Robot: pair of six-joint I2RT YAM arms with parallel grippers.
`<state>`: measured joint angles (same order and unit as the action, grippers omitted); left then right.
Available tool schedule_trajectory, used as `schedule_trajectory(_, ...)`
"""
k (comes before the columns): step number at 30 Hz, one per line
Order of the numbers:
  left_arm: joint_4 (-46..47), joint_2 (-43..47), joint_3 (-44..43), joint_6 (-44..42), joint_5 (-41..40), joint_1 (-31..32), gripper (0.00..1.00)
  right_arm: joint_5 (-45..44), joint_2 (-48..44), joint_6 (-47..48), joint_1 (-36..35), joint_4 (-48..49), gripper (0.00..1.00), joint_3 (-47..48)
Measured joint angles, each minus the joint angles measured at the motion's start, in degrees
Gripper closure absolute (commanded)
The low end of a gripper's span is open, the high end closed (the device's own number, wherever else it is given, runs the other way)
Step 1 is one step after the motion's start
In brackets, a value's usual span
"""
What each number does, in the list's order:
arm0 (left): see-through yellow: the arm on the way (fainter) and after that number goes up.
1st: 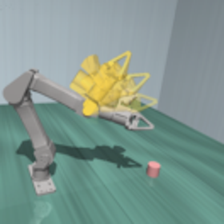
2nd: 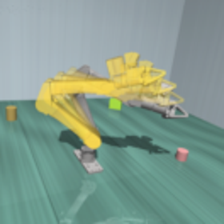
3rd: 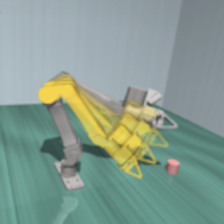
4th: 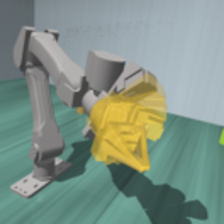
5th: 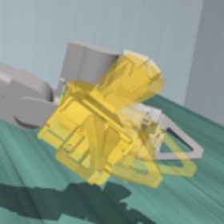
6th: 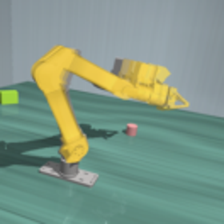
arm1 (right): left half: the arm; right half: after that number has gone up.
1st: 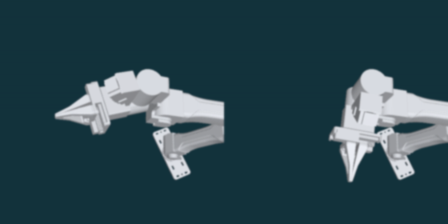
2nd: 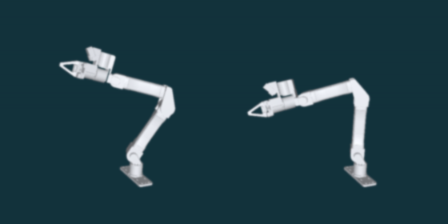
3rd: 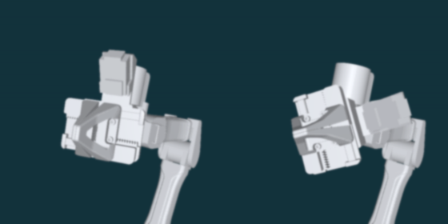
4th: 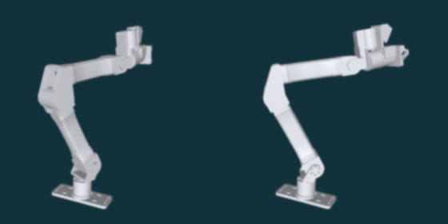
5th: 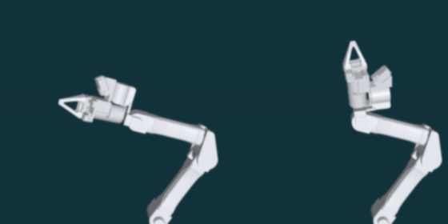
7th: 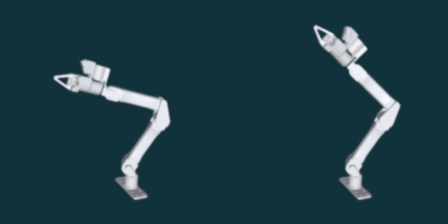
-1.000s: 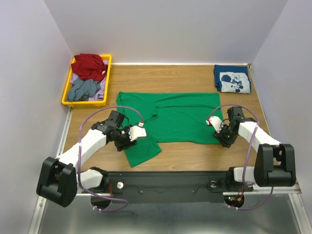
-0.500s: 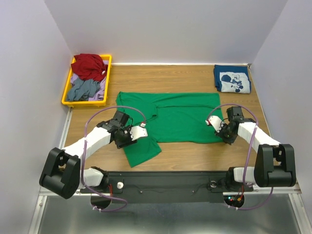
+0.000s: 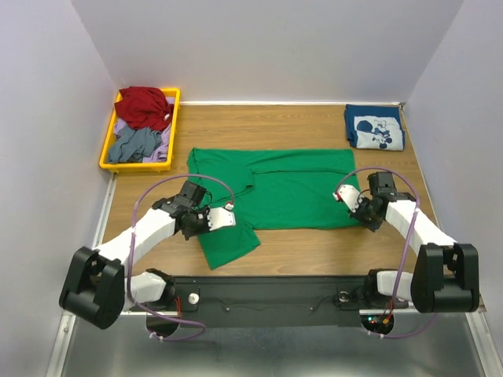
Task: Fold and stack the t-shirts
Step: Fold the tshirt
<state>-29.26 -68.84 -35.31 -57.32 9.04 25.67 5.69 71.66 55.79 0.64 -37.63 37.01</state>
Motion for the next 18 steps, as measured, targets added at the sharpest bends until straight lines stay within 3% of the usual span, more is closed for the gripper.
schedule_trajectory(6, -3.17, 5.81, 0.02, -0.37, 1.36, 0.00, 1.00, -0.22, -5.75, 0.79, 0.00, -1.79, 0.99, 0.00)
schedule_trajectory(9, -4.09, 6.14, 0.02, -0.50, 1.95, 0.00, 0.79, -0.20, -5.99, 1.01, 0.00, -2.47, 0.99, 0.00)
schedule_trajectory(10, -4.35, 6.12, 0.00, -0.50, 2.38, 0.00, 0.67, -0.15, -5.79, 1.03, 0.00, -2.60, 0.99, 0.00)
schedule_trajectory(14, -4.87, 4.87, -1.03, -0.31, 3.50, 0.33, 0.56, 0.11, -3.98, 1.03, 0.00, -2.73, 0.99, 0.02)
schedule_trajectory(18, -3.65, 0.13, -2.56, -0.17, 3.54, 1.46, 0.56, 0.26, -2.64, 0.92, 0.00, -2.97, 0.68, 0.02)
